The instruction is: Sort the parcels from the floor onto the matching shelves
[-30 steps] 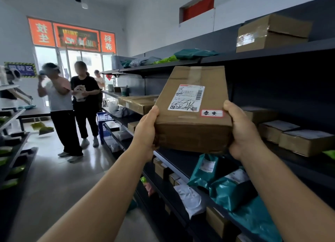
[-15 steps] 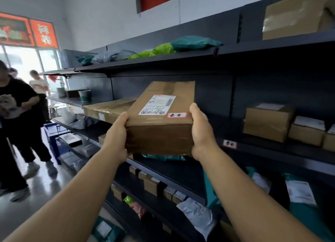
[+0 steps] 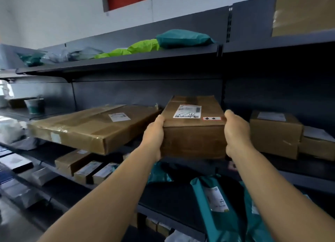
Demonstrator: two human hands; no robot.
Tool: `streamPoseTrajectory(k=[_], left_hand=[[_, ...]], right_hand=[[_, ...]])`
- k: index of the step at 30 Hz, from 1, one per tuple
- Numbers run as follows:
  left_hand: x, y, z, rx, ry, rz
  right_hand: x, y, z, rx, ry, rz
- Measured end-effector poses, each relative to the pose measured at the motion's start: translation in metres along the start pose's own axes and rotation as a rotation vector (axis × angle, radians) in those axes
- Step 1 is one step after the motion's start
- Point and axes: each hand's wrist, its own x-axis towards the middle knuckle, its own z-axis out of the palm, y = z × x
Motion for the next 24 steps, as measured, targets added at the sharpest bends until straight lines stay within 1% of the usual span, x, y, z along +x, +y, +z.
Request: streamPoseTrajectory(k=[4, 7, 10, 12, 17, 20, 23, 24], left_hand=[[0.046, -0.001, 0.029, 0.042, -0.092, 0.038], [0.064, -0.003, 0.047, 0.072, -0.157, 0.033], [0.077, -0.009, 0.060, 0.153, -0.205, 0.018], [0.078, -0.008, 0.065, 0.195, -0.221, 0.057], [0.093, -0.018, 0.063, 0.233, -0.256, 0.133], [0.096, -0.024, 0.055, 0.253, -0.294, 0.133], [0.096, -0.023, 0.048, 0.281, -0.363, 0.130], [0.092, -0.022, 0.045, 0.289, -0.362, 0.131]], right_hand=[[0.037, -0.007, -0.009, -0.072, 0.101, 0.007], [0.054, -0.008, -0.019, -0.208, 0.105, -0.028], [0.063, -0.007, -0.025, -0.307, 0.123, -0.033], [0.065, -0.008, -0.026, -0.345, 0.122, -0.052], [0.061, -0.003, -0.020, -0.458, 0.157, -0.095], [0.049, 0.001, -0.014, -0.545, 0.186, -0.113], [0.039, -0.001, -0.010, -0.575, 0.248, -0.123], [0.032, -0.003, -0.008, -0.577, 0.263, -0.123]])
